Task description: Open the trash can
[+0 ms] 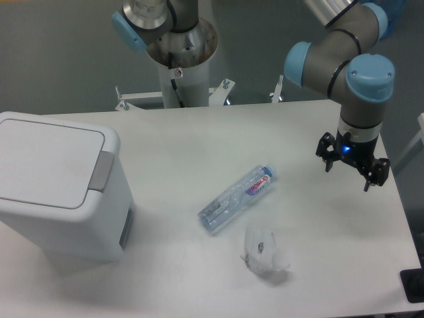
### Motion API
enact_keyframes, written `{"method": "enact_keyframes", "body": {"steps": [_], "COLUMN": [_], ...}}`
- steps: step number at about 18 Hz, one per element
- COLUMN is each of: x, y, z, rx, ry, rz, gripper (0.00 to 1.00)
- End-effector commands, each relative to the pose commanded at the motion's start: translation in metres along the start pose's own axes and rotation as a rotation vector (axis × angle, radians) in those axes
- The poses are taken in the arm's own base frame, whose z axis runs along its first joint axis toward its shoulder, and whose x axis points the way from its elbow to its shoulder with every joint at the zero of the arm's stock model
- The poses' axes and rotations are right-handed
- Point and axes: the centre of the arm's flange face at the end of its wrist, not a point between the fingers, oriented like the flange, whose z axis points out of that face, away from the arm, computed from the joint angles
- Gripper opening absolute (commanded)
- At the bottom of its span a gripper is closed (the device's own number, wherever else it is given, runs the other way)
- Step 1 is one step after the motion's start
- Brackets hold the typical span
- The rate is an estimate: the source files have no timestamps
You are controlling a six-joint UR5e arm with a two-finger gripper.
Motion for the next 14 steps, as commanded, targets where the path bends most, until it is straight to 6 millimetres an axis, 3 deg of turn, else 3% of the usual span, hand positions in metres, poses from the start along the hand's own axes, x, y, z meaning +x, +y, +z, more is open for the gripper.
{"method": "enact_keyframes", "body": {"steps": [9,14], "x": [0.002,0.023], "y": [-0.004,-0.02], "z": [0.0,0.013], "rx": [0.011,0.084], "ry": [0.004,-0.006], "rz": [-0.006,-0.042], "gripper": [1.0,1.0]}}
